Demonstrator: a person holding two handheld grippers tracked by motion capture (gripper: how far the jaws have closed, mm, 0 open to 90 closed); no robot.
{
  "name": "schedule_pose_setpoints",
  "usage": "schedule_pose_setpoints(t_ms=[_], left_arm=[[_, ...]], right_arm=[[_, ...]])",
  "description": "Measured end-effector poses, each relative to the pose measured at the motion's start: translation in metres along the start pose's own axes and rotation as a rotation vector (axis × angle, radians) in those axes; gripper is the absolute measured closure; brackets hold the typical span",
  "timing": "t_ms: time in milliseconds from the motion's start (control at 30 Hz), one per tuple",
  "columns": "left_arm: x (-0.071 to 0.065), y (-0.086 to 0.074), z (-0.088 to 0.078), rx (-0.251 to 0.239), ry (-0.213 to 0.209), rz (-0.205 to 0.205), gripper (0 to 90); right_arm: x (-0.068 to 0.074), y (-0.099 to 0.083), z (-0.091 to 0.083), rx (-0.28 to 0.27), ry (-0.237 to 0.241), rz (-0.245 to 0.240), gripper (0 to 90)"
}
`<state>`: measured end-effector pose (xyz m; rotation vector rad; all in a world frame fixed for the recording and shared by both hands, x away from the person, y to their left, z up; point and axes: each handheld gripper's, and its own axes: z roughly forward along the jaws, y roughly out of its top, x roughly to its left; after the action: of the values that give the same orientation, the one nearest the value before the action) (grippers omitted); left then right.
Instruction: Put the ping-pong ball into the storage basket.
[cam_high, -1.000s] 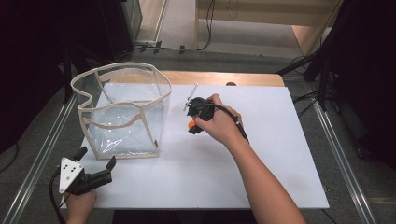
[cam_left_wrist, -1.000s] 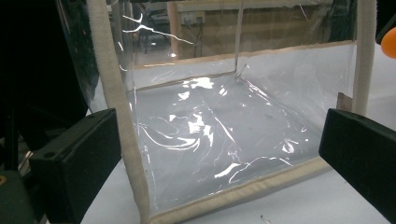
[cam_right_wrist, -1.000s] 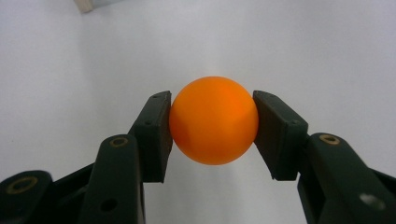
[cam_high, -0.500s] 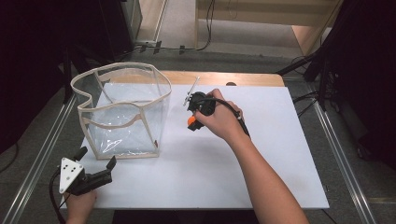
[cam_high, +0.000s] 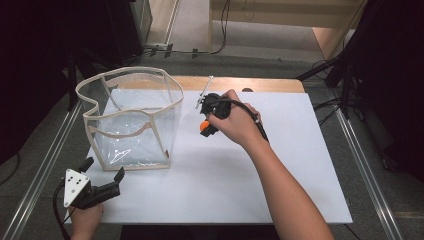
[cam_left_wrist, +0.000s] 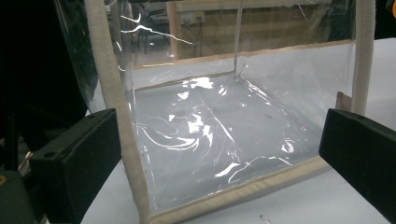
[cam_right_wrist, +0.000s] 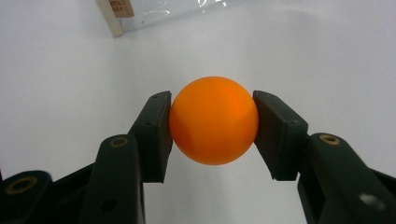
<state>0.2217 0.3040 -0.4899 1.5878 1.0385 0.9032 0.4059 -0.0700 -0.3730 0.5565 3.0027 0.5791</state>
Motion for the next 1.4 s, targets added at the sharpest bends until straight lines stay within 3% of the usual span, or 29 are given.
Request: schedule_pose_setpoints(t_ms=[1400], left_arm=[[0.001, 0.000, 0.000, 0.002, -0.008, -0.007, 0.0]], right_arm=[[-0.002, 0.038, -0.046, -0.027, 0.017, -0.049, 47.8]])
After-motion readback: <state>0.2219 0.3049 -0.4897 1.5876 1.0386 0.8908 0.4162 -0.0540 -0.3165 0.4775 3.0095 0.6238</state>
